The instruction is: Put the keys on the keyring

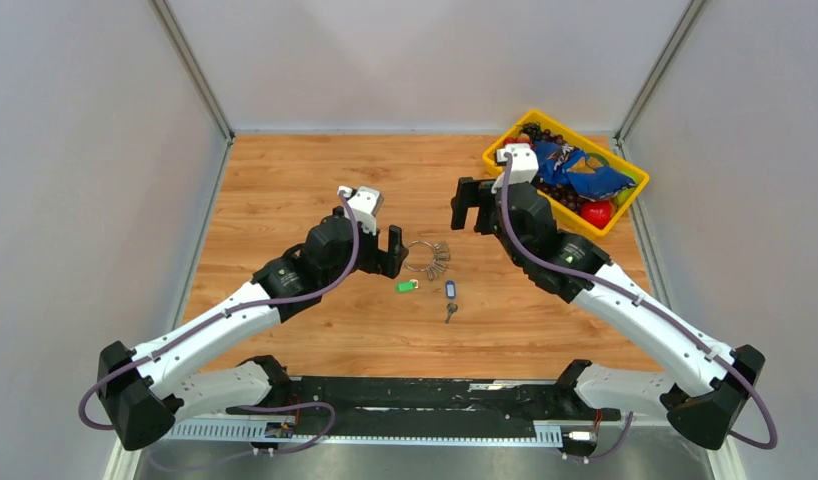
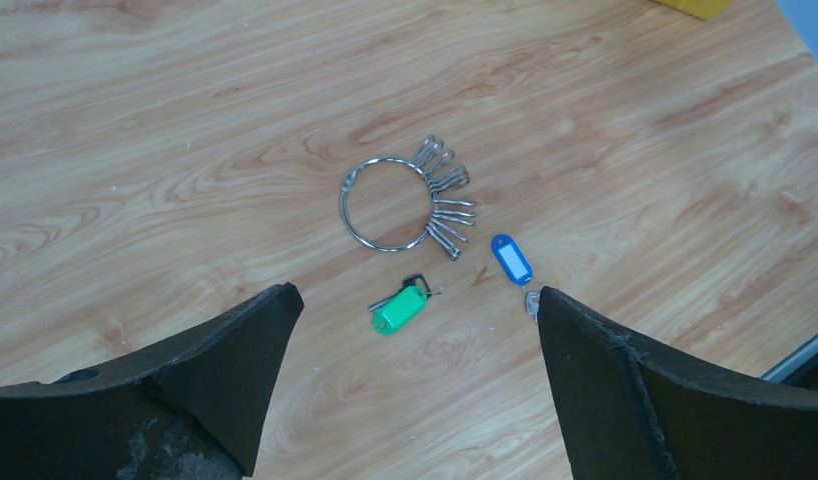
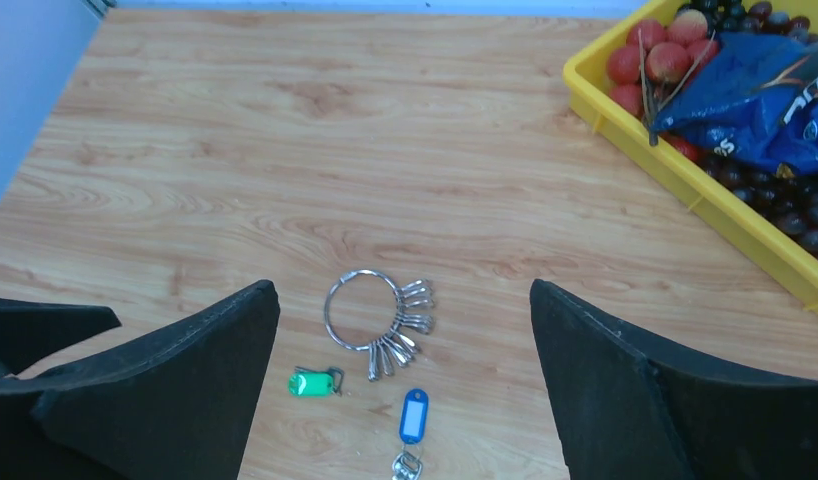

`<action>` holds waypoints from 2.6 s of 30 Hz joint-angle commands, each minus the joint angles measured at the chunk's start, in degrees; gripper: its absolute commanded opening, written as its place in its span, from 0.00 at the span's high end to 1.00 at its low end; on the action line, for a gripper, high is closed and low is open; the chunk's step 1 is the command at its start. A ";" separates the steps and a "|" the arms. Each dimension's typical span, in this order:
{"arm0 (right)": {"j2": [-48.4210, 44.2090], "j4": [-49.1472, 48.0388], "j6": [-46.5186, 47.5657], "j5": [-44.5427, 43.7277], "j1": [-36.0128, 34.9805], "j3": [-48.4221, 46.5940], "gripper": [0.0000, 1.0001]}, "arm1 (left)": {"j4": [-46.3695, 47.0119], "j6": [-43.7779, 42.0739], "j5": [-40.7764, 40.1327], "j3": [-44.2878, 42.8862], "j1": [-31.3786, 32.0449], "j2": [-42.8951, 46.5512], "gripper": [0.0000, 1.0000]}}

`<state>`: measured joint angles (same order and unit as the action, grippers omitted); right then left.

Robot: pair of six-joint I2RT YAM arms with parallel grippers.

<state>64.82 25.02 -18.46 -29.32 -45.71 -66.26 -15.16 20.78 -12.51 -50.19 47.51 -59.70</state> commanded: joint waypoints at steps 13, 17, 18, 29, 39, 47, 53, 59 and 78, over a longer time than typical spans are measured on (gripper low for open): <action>-1.27 6.45 4.58 0.77 -0.01 0.74 0.00 | 0.99 -1.65 -0.26 -0.50 -0.06 0.13 0.00; 0.08 6.75 4.79 3.31 -0.07 3.72 0.02 | 1.36 -1.38 -2.43 0.66 -0.46 -1.18 0.00; 0.46 6.82 4.90 4.17 -0.07 4.52 0.02 | 1.49 -1.09 -1.90 1.12 -0.78 -1.54 0.00; 10.77 3.35 1.76 12.58 0.00 10.02 0.19 | 3.02 4.00 3.76 6.29 -9.84 -3.38 0.00; 21.11 -3.28 -3.78 19.84 -0.07 10.62 0.52 | 4.49 5.82 3.37 11.43 -12.77 1.81 0.00; 25.90 -5.29 -3.56 19.07 -0.06 10.16 0.69 | 4.85 6.15 4.42 12.16 -12.79 2.47 0.00; 29.09 -6.81 -2.83 19.50 -0.07 10.01 0.75 | 5.09 5.61 4.47 12.09 -12.79 3.09 0.00; 32.00 -7.56 -2.42 19.98 -0.06 8.97 0.75 | 4.90 5.35 4.52 11.85 -12.84 3.10 0.00; 34.92 -7.97 -1.05 19.27 -0.04 6.14 0.74 | 4.09 5.07 4.09 11.87 -12.87 3.61 0.00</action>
<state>99.29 18.74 -20.18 -9.89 -45.69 -57.52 -12.10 26.09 -8.86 -38.15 34.98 -57.41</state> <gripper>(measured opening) 0.259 0.998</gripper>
